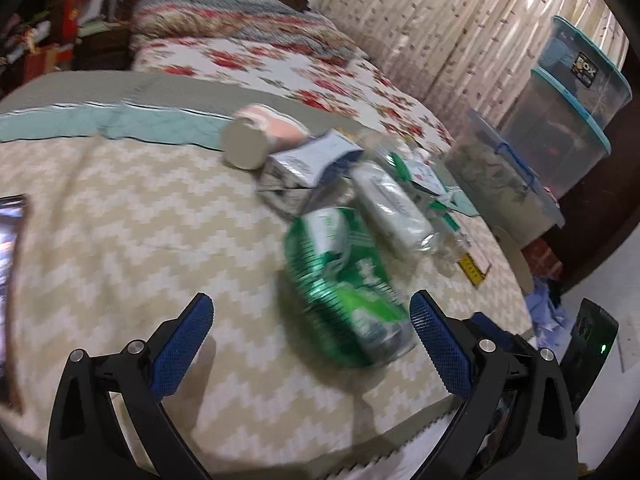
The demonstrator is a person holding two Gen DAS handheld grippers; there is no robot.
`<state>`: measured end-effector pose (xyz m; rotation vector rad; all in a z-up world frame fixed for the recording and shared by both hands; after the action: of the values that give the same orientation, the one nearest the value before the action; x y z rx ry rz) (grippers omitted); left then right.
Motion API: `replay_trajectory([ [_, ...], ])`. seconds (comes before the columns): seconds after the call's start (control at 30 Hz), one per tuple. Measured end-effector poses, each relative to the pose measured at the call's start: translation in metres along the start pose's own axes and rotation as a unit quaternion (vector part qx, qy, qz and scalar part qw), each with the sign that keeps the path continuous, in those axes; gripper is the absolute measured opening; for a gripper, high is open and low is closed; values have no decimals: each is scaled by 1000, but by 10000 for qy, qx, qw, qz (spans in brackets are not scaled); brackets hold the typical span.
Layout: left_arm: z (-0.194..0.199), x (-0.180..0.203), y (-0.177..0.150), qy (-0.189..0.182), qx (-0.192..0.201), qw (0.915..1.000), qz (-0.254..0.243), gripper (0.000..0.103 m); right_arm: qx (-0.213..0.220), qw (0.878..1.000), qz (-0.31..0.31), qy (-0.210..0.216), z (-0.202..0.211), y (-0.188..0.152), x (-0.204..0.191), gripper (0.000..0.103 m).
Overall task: Collect trash
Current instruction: 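Move the left tool to the crushed green can while the right tool approaches the white tissue pack, then close the left tool on the green can while the right tool grasps the tissue pack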
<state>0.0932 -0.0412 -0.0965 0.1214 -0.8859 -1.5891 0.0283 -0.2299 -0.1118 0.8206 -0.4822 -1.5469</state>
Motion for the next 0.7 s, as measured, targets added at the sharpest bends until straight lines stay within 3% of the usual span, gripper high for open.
replay_trajectory([
  [0.13,-26,8,2,-207,-283,9994,52,86,26,9998,201,30,-5,12,-7,45],
  [0.27,-44,7,-3,-445,-601,9966,333,65,126,9959,897,-90,-14,32,-26,58],
  [0.4,-42,12,-1,-732,-548,9950,401,38,102,9841,1742,-333,-37,49,-42,65],
  [0.57,-31,7,-2,-684,-422,9960,387,33,-6,9692,2409,-518,-71,60,-57,67],
  [0.6,-27,6,-3,-665,-385,9963,373,32,-5,9677,2461,-539,-75,61,-58,65],
  [0.67,-21,5,-5,-641,-340,9968,349,30,-4,9673,2478,-536,-79,62,-60,37],
  [0.7,-18,5,-6,-618,-315,9971,326,30,-15,9698,2390,-483,-79,62,-60,37],
])
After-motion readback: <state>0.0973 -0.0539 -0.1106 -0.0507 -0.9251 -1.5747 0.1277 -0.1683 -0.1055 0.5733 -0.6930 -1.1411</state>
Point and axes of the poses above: each gripper's, at about its wrist camera, not at the fingertips, and z roughly against the way its jaws point, x to its right, y to its top, the point moved 10 cm from there along -z, roughly the way its jaws point, and after that the axes turned 1 degree about x, right-handed, at the moved point
